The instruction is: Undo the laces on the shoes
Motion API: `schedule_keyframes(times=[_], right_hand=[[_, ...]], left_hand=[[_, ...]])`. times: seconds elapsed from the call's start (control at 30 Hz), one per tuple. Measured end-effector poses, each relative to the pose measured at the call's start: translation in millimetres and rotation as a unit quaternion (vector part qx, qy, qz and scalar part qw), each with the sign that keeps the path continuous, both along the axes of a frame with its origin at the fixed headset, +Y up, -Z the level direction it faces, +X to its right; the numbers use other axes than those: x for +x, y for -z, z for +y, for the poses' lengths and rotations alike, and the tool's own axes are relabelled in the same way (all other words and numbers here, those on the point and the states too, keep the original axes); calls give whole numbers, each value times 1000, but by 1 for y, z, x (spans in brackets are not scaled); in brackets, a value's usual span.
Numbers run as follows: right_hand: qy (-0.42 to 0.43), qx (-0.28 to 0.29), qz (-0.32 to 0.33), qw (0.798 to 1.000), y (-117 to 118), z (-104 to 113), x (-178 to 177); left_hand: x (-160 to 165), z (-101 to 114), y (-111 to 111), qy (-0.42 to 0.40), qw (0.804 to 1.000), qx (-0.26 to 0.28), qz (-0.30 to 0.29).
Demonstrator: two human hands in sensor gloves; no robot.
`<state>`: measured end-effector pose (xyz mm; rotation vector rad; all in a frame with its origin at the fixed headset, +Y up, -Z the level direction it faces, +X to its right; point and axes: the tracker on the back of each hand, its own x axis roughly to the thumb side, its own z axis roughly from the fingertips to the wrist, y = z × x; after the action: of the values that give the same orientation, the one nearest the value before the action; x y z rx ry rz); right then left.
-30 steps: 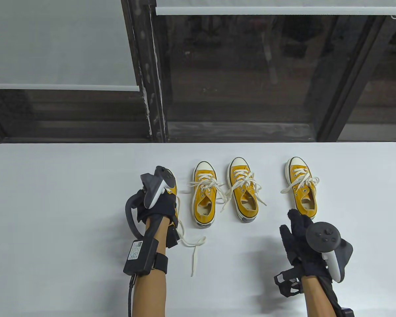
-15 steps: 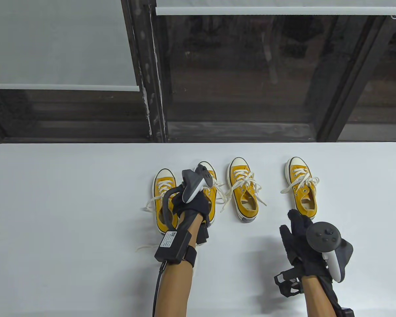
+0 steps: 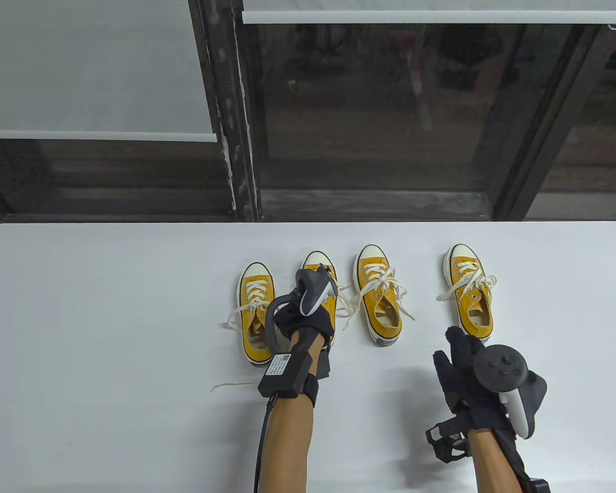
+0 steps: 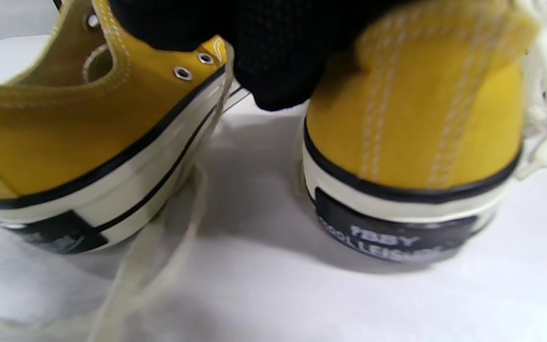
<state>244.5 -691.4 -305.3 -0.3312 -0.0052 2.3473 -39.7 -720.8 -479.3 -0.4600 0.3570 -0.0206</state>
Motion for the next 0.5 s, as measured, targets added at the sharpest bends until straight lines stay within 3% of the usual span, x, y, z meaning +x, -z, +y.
schedule_keyframes(times=[0.27,0.5], right_hand=[[2,-2,5,1000,0,-1,-2],[2,-4,13,1000,1,-2,-5]], left_hand=[[2,33,-13,-16,996,86,-15],[-1,75,-46,-35,988,145,-36]])
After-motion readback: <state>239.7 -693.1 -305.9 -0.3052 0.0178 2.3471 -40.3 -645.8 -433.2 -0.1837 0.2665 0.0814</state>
